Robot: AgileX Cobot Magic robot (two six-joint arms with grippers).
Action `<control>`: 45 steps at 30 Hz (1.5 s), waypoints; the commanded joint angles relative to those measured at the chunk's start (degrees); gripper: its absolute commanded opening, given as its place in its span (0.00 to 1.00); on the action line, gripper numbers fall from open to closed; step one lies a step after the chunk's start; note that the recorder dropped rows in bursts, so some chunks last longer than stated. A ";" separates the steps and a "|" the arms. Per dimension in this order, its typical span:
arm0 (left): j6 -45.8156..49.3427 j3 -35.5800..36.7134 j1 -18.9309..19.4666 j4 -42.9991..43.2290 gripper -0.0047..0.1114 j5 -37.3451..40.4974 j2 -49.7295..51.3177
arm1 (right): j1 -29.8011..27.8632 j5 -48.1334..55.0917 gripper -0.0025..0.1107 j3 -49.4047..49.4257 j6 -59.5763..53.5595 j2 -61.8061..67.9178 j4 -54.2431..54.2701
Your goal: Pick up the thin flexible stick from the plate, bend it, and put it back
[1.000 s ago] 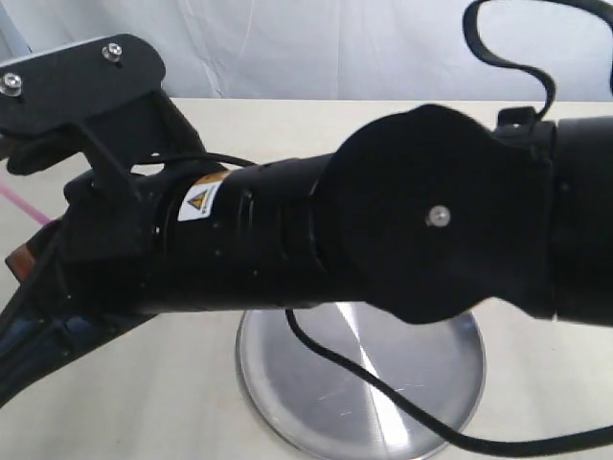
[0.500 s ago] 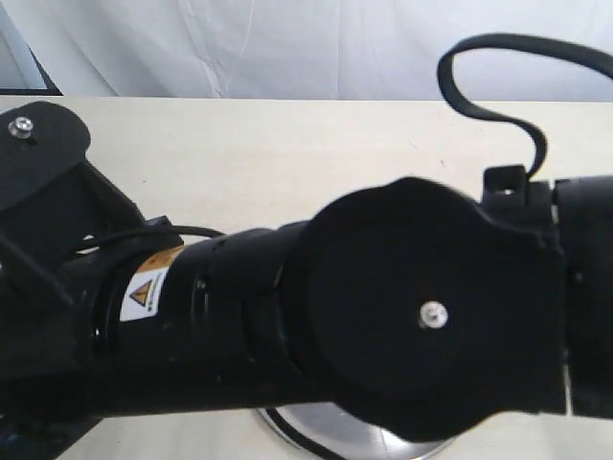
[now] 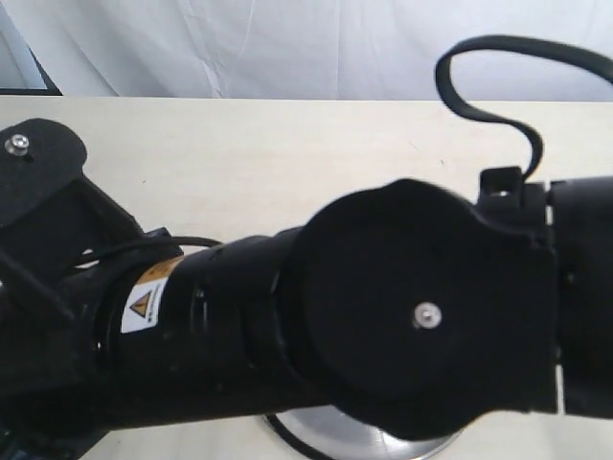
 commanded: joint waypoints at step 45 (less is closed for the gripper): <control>-2.13 -0.79 -0.07 1.85 0.04 -3.88 -0.04 | -4.90 -1.41 0.01 -0.07 0.79 9.20 -6.22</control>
